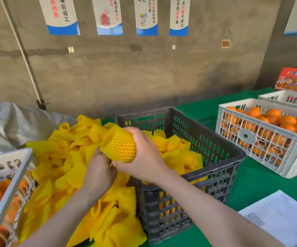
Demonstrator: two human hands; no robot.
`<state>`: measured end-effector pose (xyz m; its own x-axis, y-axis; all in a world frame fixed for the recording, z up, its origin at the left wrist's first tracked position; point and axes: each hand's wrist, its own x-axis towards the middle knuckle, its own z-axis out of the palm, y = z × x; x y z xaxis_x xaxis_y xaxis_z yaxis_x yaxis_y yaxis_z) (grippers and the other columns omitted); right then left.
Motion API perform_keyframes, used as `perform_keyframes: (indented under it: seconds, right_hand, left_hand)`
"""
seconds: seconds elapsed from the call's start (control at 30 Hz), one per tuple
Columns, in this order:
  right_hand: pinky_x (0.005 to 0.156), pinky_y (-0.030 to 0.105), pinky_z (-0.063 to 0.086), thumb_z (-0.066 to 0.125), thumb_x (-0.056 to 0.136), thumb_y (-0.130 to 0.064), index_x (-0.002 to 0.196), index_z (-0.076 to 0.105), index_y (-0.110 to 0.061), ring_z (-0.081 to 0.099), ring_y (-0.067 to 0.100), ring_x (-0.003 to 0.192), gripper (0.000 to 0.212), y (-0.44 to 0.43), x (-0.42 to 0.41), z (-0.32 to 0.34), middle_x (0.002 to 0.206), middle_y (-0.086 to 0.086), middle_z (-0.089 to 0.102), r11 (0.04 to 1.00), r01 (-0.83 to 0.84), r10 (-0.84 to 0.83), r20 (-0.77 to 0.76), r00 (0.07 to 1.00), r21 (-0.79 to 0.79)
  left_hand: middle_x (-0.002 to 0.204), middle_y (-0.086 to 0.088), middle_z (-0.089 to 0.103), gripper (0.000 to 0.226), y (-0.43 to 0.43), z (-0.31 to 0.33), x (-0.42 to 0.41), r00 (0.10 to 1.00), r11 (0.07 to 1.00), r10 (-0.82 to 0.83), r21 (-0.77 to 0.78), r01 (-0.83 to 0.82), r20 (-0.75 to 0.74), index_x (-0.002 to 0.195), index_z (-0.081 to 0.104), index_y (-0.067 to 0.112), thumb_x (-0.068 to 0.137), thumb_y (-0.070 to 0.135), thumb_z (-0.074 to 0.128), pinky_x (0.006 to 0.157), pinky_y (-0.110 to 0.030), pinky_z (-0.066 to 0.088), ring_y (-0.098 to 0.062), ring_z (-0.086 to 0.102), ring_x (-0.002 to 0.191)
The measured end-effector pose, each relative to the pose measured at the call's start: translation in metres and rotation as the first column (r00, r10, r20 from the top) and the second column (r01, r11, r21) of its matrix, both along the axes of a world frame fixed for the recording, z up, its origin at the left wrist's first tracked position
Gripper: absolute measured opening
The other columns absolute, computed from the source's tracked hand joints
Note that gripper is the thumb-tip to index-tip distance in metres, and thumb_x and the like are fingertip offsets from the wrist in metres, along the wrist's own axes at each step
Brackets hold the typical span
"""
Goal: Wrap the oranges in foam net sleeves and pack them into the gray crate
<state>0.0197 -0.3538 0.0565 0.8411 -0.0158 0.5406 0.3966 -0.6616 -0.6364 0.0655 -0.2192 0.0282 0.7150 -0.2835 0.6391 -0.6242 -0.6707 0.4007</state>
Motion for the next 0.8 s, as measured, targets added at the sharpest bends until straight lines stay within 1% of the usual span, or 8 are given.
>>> perform_keyframes:
  seconds: [0.1,0.2,0.27,0.4,0.5,0.6,0.7,0.8]
  right_hand:
    - [0.083,0.028,0.035,0.077,0.064,-0.043,0.129,0.034,-0.029,0.048,0.024,0.114,0.079,-0.034,0.045,0.012,0.124,0.002,0.049,0.99,0.138,-0.138,-0.091,0.986,0.0]
    - [0.081,0.034,0.038,0.076,0.065,-0.041,0.128,0.033,-0.024,0.05,0.031,0.112,0.078,-0.058,0.094,0.014,0.121,0.008,0.051,0.976,0.217,-0.216,-0.205,0.955,-0.019]
    - [0.08,0.035,0.038,0.075,0.067,-0.04,0.131,0.029,-0.02,0.05,0.035,0.111,0.081,-0.068,0.124,0.01,0.122,0.012,0.05,0.965,0.239,-0.26,-0.296,0.919,-0.106]
    - [0.09,0.04,0.044,0.075,0.069,-0.036,0.141,0.022,-0.012,0.047,0.038,0.119,0.092,-0.077,0.173,-0.011,0.131,0.019,0.045,0.924,0.223,-0.346,-0.43,0.834,-0.312]
    - [0.099,0.043,0.039,0.073,0.073,-0.035,0.142,0.021,-0.013,0.044,0.036,0.125,0.09,-0.078,0.197,-0.031,0.135,0.019,0.042,0.868,0.238,-0.444,-0.466,0.765,-0.435]
    - [0.105,0.048,0.03,0.068,0.078,-0.035,0.142,0.024,-0.016,0.034,0.035,0.132,0.08,-0.076,0.209,-0.056,0.142,0.017,0.038,0.803,0.208,-0.505,-0.452,0.736,-0.558]
    - [0.109,0.057,0.018,0.065,0.081,-0.034,0.144,0.024,-0.019,0.026,0.035,0.137,0.076,-0.068,0.213,-0.075,0.145,0.015,0.034,0.774,0.119,-0.477,-0.448,0.756,-0.622]
    - [0.11,0.062,0.004,0.058,0.087,-0.029,0.148,0.016,-0.018,0.018,0.036,0.141,0.075,-0.06,0.214,-0.076,0.15,0.017,0.028,0.789,0.029,-0.428,-0.516,0.742,-0.614]
  left_hand:
    - [0.108,-0.025,0.054,0.021,-0.04,0.002,0.016,0.996,0.996,-0.046,0.074,0.051,-0.072,0.1,0.065,-0.005,0.082,-0.011,0.057,0.085,-0.043,0.043,-0.043,0.053,0.1]
    - [0.121,-0.017,0.044,0.02,-0.074,-0.003,0.032,0.986,0.977,-0.011,0.208,0.046,-0.165,0.104,0.064,-0.004,0.086,-0.001,0.054,0.096,-0.035,0.036,-0.036,0.048,0.111]
    - [0.124,-0.016,0.044,0.021,-0.09,-0.007,0.039,0.972,0.929,0.037,0.366,0.052,-0.231,0.105,0.062,-0.003,0.091,0.01,0.052,0.098,-0.035,0.036,-0.034,0.049,0.113]
    - [0.115,-0.014,0.052,0.023,-0.096,-0.016,0.049,0.972,0.798,0.118,0.602,0.031,-0.205,0.101,0.062,0.003,0.094,0.02,0.047,0.092,-0.035,0.039,-0.03,0.053,0.109]
    - [0.112,-0.011,0.053,0.02,-0.096,-0.019,0.052,0.978,0.76,0.119,0.65,0.02,-0.169,0.099,0.064,0.006,0.092,0.02,0.05,0.09,-0.033,0.041,-0.027,0.054,0.107]
    - [0.113,-0.014,0.055,0.022,-0.098,-0.018,0.05,0.978,0.772,0.123,0.635,0.013,-0.169,0.104,0.063,0.003,0.089,0.01,0.048,0.089,-0.034,0.041,-0.029,0.054,0.107]
    - [0.117,-0.016,0.056,0.03,-0.097,-0.016,0.047,0.976,0.792,0.099,0.609,0.039,-0.191,0.113,0.06,0.002,0.086,0.0,0.046,0.092,-0.035,0.042,-0.031,0.053,0.108]
    - [0.118,-0.015,0.06,0.031,-0.095,-0.013,0.044,0.971,0.825,0.073,0.561,0.07,-0.228,0.114,0.061,0.003,0.087,-0.002,0.048,0.092,-0.035,0.043,-0.03,0.055,0.108]
